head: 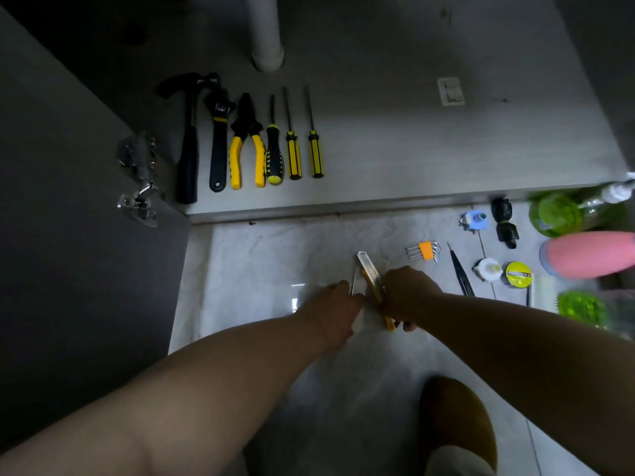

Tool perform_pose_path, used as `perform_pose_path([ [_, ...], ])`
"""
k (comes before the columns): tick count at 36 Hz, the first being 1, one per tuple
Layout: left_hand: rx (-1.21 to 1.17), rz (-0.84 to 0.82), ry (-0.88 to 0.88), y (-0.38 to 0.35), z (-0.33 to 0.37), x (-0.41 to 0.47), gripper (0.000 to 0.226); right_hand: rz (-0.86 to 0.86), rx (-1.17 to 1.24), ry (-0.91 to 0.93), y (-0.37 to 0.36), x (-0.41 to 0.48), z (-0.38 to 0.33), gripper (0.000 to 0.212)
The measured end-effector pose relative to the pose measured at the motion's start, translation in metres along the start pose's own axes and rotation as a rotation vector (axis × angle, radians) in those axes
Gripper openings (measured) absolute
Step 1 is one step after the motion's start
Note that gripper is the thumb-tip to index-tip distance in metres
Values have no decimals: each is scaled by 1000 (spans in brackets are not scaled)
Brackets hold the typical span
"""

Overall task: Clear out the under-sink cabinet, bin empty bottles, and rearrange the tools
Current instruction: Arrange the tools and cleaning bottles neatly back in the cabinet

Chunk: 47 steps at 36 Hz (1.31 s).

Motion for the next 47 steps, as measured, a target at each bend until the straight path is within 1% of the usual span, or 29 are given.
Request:
perform_pose_path([
  [3,31,-16,0,-7,-5,-3,45,-40,18,-16,-6,4,-2,18],
  [5,22,4,-17,-5,-6,-8,38,-97,79,-39,-8,7,-3,21],
  [7,-7,16,-5,-2,-11,-13,38,-166,50,-32,-7,9,-9,22],
  [9,-36,15,2,0,-16,-20,39,-249,11,-11,-4,10,-14,25],
  [10,-27,3,4,1,-19,-23,40,-310,33,-21,-5,9,-16,25],
  [12,-70,2,9,4,-29,-27,43,-433,164,-45,-8,5,-19,20],
  [13,-99,26,-10,10,-30,-29,45,-497,238,-51,-8,-2,-21,19],
  [15,-79,103,-94,25,-27,-32,50,-599,411,-28,1,-17,-29,20],
  [17,-70,191,-155,43,-24,-37,48,-682,563,11,18,-31,-37,26],
  [21,-121,375,-142,75,-28,-47,34,-753,697,127,64,-49,-50,32],
  [23,-158,474,-122,94,-31,-50,34,-756,779,222,87,-53,-61,26],
  [25,-204,616,-111,119,-33,-53,33,-706,914,303,111,-53,-72,18],
  [27,-260,758,-73,148,-40,-54,35,-599,1087,352,134,-47,-80,12],
  [29,-291,874,-33,176,-47,-53,39,-385,1197,395,159,-37,-82,6],
  [31,-273,960,1,201,-52,-49,42,-130,1231,427,184,-28,-78,13],
  [32,-262,980,28,211,-55,-46,43,-14,1222,433,194,-26,-76,12],
  [33,-243,978,60,219,-58,-41,44,90,1201,423,201,-25,-75,9],
  [34,-203,963,93,226,-60,-36,45,193,1166,402,207,-24,-73,11],
  [36,-100,912,159,234,-65,-23,44,408,1096,321,215,-21,-64,17],
  [38,-43,861,207,236,-71,-12,42,577,1052,232,218,-17,-56,18],
  [41,0,812,242,235,-78,-1,39,688,990,135,216,-10,-50,23],
  [43,24,808,247,233,-79,3,38,759,912,96,217,-9,-47,26],
  [47,95,830,244,233,-80,5,36,902,721,82,221,-17,-45,19],
])
Point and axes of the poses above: each hand's wrist, its own x-axis towards the middle knuckle, its own y-axis out of the back of the hand, z = x × y, the point moved 10 cm from there along x, towards the middle knuckle, and after that the axes turned 2 degrees about x, right-handed, at the moved point
